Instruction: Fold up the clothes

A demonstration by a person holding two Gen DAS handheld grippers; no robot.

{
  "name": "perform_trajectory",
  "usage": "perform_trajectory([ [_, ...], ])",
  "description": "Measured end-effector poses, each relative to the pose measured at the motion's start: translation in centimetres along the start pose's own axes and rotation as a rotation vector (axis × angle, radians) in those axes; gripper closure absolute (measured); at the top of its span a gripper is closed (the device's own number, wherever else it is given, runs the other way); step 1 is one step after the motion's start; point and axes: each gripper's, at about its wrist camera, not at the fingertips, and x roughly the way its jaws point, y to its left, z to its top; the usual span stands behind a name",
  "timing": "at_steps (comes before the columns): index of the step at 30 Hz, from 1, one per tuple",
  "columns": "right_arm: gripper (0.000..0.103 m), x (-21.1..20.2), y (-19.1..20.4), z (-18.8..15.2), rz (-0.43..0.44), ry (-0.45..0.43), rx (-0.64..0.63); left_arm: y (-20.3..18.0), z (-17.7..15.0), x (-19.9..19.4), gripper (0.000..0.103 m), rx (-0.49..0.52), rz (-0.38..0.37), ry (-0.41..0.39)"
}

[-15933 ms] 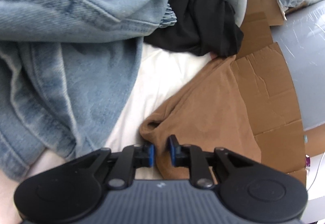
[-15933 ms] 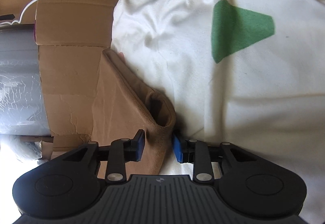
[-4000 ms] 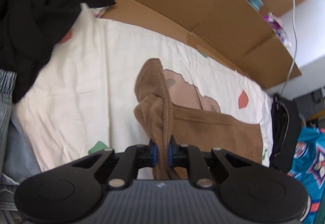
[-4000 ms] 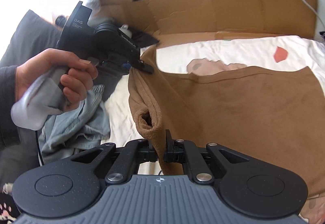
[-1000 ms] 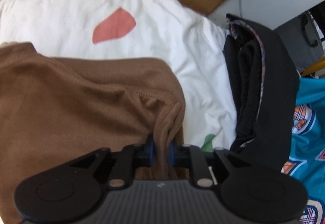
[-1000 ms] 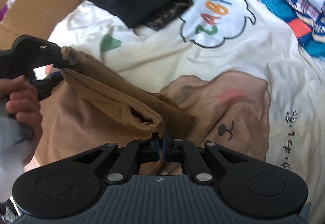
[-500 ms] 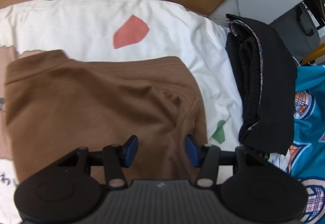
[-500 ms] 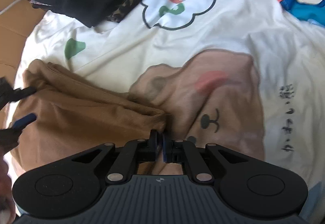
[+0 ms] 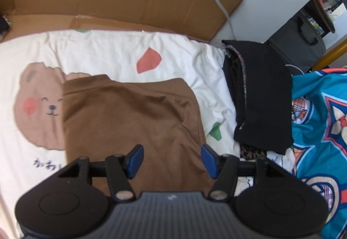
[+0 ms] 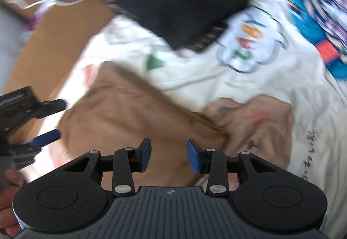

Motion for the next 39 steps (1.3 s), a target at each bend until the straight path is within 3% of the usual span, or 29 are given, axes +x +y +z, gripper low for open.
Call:
perform_trajectory([
  [3, 0.057, -2.0, 1.5, 0.6, 0.035, 0.008, -0.083, -0.2, -0.4, -2.9, 0.030, 0.004, 0.024, -0.025],
  [8, 0.053, -5.2, 3.4, 1.3, 0.059, 0.004, -0.197, -0.2, -0.8, -7.5, 0.028, 0.000, 0.038, -0.066],
  [11, 0.042, -7.0, 4.4, 1.8, 0.073, -0.002, -0.266, 0.0, -1.1, -9.9, 0.016, -0.008, 0.056, -0.086],
  [19, 0.028, -10.1, 5.7, 2.8, 0.135, 0.001, -0.386, 0.2, -2.1, -15.0, 0.012, -0.027, 0.108, -0.104],
  [23, 0.026, -11.4, 6.3, 3.5, 0.170, 0.014, -0.402, 0.0, -2.3, -17.3, 0.010, -0.047, 0.130, -0.117],
  [29, 0.019, -13.4, 7.5, 5.2, 0.201, 0.031, -0.432, -0.4, -1.0, -19.2, 0.008, -0.045, 0.124, -0.119],
  [39, 0.018, -15.7, 10.7, 7.9, 0.237, 0.060, -0.468, 1.5, 0.8, -20.7, 0.008, 0.073, 0.088, -0.108],
])
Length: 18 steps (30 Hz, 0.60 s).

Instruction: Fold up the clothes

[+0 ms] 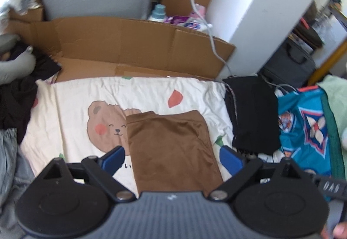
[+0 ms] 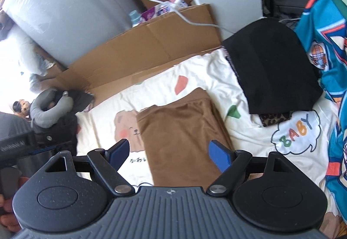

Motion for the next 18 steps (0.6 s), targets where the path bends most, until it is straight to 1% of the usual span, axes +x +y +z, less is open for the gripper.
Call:
perform_trajectory([
  [6, 0.018, -2.4, 2.2, 1.9, -0.004, 0.027, -0.024, 1.5, 0.0, -0.3, 0.008, 0.011, -0.018, 0.003],
  [10, 0.018, -3.7, 3.3, 3.2, -0.020, 0.079, -0.056, 1.8, 0.2, 0.2, 0.008, -0.022, -0.026, 0.057],
  [12, 0.018, -4.1, 3.3, 3.6, -0.027, 0.100, -0.069, 1.8, 0.1, 0.7, 0.008, -0.044, -0.020, 0.072],
  [14, 0.018, -4.2, 2.8, 3.8, -0.036, 0.100, -0.063, 2.0, 0.2, 1.3, 0.008, -0.064, -0.008, 0.091],
  [18, 0.018, -3.9, 1.3, 4.1, -0.023, 0.098, -0.044, 1.7, 1.2, 2.5, 0.008, -0.066, 0.019, 0.114],
])
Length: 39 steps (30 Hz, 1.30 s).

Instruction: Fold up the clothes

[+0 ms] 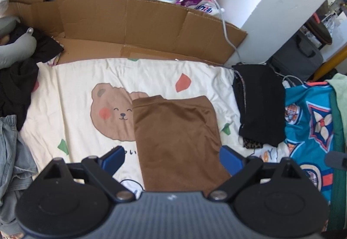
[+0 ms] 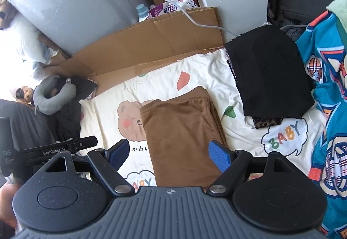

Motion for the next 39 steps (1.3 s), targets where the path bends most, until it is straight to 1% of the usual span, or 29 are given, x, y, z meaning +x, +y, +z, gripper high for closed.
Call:
perform_trajectory([
  [3, 0.018, 1.0, -1.5, 0.4, -0.006, 0.008, 0.000, -0.5, 1.1, 1.0, 0.008, -0.007, 0.004, 0.003],
  [5, 0.018, 1.6, -2.6, 0.7, -0.004, 0.009, 0.002, -0.7, 1.8, 1.6, 0.008, -0.005, 0.025, -0.001],
  [9, 0.018, 2.7, -4.4, 1.3, 0.036, 0.003, -0.019, -0.7, 2.6, 3.1, 0.008, -0.017, 0.040, 0.014],
  [11, 0.018, 2.9, -5.6, 1.3, 0.050, -0.037, -0.037, -0.8, 2.6, 3.5, 0.008, -0.005, 0.055, 0.010],
  [13, 0.018, 3.4, -7.2, 1.2, 0.085, -0.062, -0.028, -0.9, 2.5, 3.9, 0.008, 0.033, 0.065, 0.013],
  [14, 0.018, 3.8, -8.1, 1.3, 0.097, -0.061, -0.014, -1.0, 2.5, 4.1, 0.008, 0.060, 0.068, 0.015],
  [15, 0.019, 4.3, -8.7, 1.6, 0.086, -0.047, 0.005, -1.1, 2.5, 4.3, 0.008, 0.087, 0.070, 0.017],
  [17, 0.019, 5.0, -9.3, 2.3, 0.088, -0.053, 0.011, -0.8, 2.4, 4.7, 0.008, 0.110, 0.080, 0.023],
  [18, 0.019, 5.3, -9.4, 2.6, 0.094, -0.058, 0.009, -0.6, 2.5, 4.9, 0.009, 0.105, 0.081, 0.031],
  [20, 0.019, 6.5, -9.8, 3.1, 0.089, -0.034, 0.026, -0.2, 2.8, 5.1, 0.011, 0.077, 0.079, 0.050],
  [22, 0.019, 7.7, -10.1, 3.7, 0.069, -0.001, 0.044, -0.1, 3.5, 4.8, 0.011, 0.070, 0.073, 0.039],
  [24, 0.019, 8.7, -9.9, 4.4, 0.080, 0.013, 0.036, 0.0, 4.5, 4.5, 0.011, 0.061, 0.059, 0.037],
  [26, 0.019, 9.7, -9.7, 5.0, 0.096, 0.040, 0.032, 0.5, 5.4, 4.0, 0.011, 0.024, 0.005, 0.023],
  [27, 0.019, 10.2, -9.7, 5.3, 0.103, 0.053, 0.031, 0.8, 5.6, 3.9, 0.011, 0.007, -0.005, 0.017],
  [29, 0.019, 11.1, -9.4, 5.8, 0.108, 0.073, 0.027, 1.3, 6.0, 4.0, 0.011, -0.014, 0.002, 0.025],
  [32, 0.019, 12.8, -8.8, 6.1, 0.117, 0.106, 0.018, 1.5, 6.5, 4.4, 0.011, 0.001, 0.008, 0.030],
  [36, 0.019, 14.6, -7.7, 6.4, 0.091, 0.138, -0.038, 1.9, 7.0, 5.4, 0.011, 0.010, 0.025, 0.040],
  [39, 0.019, 15.8, -7.3, 7.2, 0.085, 0.143, -0.049, 2.6, 7.4, 6.3, 0.011, 0.010, 0.046, 0.052],
])
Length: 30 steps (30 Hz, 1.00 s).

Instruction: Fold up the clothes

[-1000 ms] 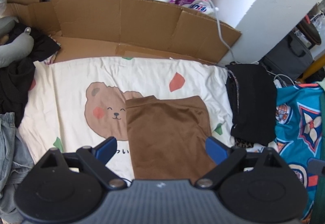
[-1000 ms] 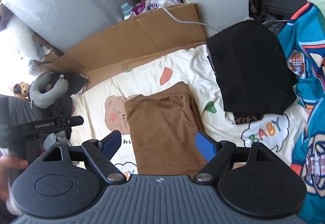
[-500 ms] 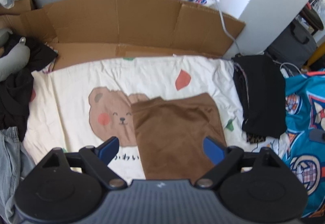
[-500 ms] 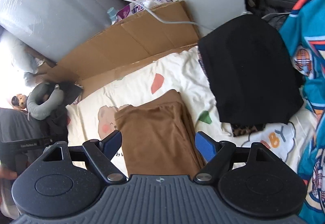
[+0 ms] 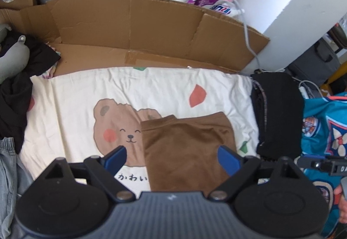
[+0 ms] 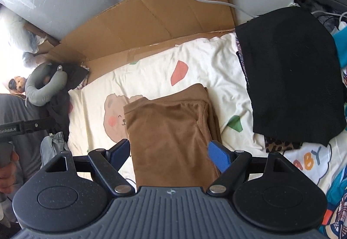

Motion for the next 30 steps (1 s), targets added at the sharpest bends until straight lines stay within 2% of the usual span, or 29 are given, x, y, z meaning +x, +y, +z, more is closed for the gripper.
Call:
perform_trajectory([
  [8, 0.019, 3.1, -0.6, 2.4, 0.041, 0.012, 0.084, 2.3, 1.2, 2.7, 0.011, -0.002, 0.000, 0.021],
  [10, 0.019, 4.2, -0.7, 2.9, 0.026, 0.022, 0.078, 2.6, 1.7, 3.6, 0.011, -0.012, 0.005, 0.030],
  [19, 0.019, 9.8, -1.7, 3.4, 0.040, 0.085, 0.058, 1.4, 2.6, 7.0, 0.011, 0.021, -0.010, 0.055],
  [24, 0.019, 11.7, -3.9, 3.3, 0.082, 0.078, 0.083, 1.4, 3.3, 9.2, 0.011, 0.061, -0.033, 0.053],
  [30, 0.019, 13.4, -7.6, 3.8, 0.143, 0.038, 0.170, 2.7, 3.5, 12.3, 0.012, 0.047, -0.065, 0.017],
])
